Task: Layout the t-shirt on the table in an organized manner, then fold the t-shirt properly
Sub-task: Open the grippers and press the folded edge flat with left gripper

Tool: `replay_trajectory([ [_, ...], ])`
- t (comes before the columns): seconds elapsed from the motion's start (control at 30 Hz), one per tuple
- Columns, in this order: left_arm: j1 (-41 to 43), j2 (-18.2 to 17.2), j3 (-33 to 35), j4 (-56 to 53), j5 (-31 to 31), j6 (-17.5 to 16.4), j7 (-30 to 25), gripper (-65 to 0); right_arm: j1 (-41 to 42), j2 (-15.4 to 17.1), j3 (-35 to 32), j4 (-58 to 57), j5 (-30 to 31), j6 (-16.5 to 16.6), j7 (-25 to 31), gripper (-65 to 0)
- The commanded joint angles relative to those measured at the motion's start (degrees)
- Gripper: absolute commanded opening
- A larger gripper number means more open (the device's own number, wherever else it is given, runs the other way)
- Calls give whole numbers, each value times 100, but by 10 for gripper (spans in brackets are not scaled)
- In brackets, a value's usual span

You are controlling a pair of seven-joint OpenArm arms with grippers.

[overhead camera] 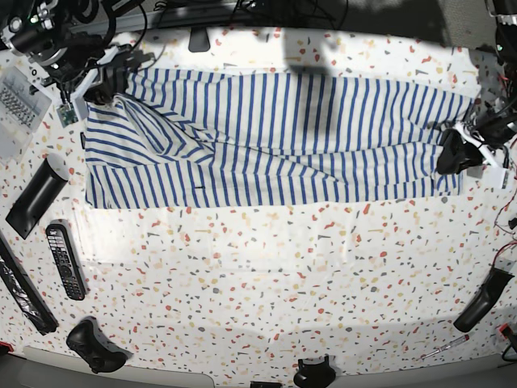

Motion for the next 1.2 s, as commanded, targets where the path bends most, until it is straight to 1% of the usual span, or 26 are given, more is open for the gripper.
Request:
replay_trajectory([
  [0.0,-61,-111,-39,103,-195,-71,-138,-650,-9,35,35,109,101,10,118,-650],
  [0.17,-57,-109,-37,103,-212,-71,-37,-650,2,35,35,109,186,10,109,-650],
  [0.2,-59,-109,-37,103,-212,-71,31,-590,2,35,35,109,186,10,105,-650],
  [0.27,-57,-109,-37,103,-208,-71,111,-416,4,35,35,109,188,10,109,-650],
  [0.3,-57,-109,-37,103,-195,-71,146,-362,4,35,35,109,188,10,109,-650],
  [0.33,-59,-109,-37,103,-151,-71,157,-340,4,35,35,109,188,10,109,-650],
  [0.4,-59,-107,-37,103,2,-71,111,-338,4,35,35,109,188,10,109,-650],
  [0.53,-61,-107,-37,101,461,-71,-317,-338,4,35,35,109,201,10,111,-650],
  [0.67,-114,-109,-37,101,658,-71,-623,-338,4,37,35,109,321,10,114,-650],
  [0.83,-249,-107,-37,101,1016,-71,-656,-339,4,37,35,109,317,10,114,-650],
  [1.17,-391,-107,-26,98,1036,-71,-697,-339,4,37,35,109,319,10,114,-650],
])
